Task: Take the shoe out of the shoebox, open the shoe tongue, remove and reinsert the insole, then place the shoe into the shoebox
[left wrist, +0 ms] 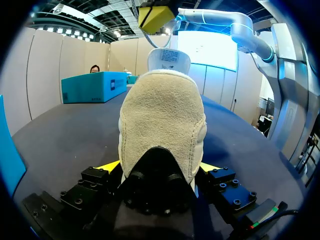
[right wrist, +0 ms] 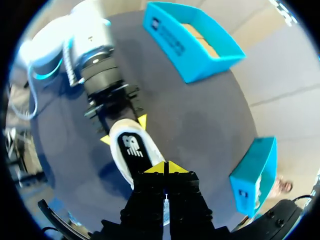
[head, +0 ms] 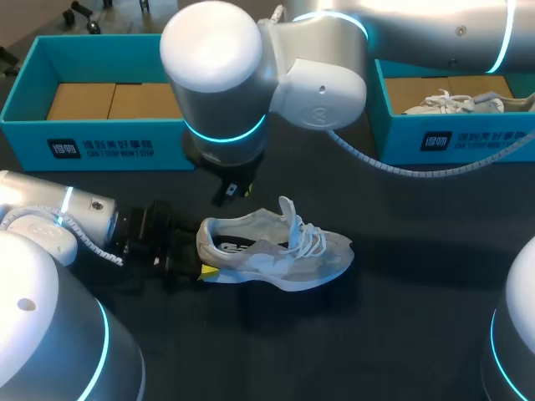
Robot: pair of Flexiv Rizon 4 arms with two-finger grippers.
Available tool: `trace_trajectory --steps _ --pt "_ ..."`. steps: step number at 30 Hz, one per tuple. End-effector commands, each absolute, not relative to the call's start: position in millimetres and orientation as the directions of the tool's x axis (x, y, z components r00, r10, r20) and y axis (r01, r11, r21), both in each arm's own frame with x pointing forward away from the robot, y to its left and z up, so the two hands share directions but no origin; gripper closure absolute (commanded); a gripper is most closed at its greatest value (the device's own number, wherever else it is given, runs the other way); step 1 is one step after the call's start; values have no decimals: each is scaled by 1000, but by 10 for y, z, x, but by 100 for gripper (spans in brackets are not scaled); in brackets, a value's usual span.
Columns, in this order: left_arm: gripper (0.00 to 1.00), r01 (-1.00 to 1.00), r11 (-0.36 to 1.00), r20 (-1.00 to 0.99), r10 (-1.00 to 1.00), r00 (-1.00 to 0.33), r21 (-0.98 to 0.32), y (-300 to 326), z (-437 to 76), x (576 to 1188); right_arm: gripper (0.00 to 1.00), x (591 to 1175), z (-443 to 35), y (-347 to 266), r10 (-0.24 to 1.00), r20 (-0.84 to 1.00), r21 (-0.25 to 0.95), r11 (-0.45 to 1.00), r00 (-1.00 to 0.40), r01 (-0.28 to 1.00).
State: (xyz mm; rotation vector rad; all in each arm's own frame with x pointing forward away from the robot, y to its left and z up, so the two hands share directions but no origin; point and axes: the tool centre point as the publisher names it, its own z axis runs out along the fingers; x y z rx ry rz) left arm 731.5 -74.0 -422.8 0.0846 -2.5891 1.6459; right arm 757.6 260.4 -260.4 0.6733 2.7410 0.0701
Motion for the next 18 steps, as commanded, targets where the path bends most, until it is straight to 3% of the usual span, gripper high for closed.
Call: trace_trajectory --steps 1,4,18 --pt "100 -87 427 93 -6 -996 -900 -730 -4242 7329 100 7524 -2704 2679 1 -263 21 1000 -965 -5" --pt "100 -87 427 93 -6 -996 -900 -730 -4242 7329 100 7435 -2766 2734 -65 -231 -15 998 -971 -63" --pt "100 -87 427 93 -6 -996 -900 -730 -4242 7329 100 7227 -3103 2514 48 -182 -64 996 -982 61"
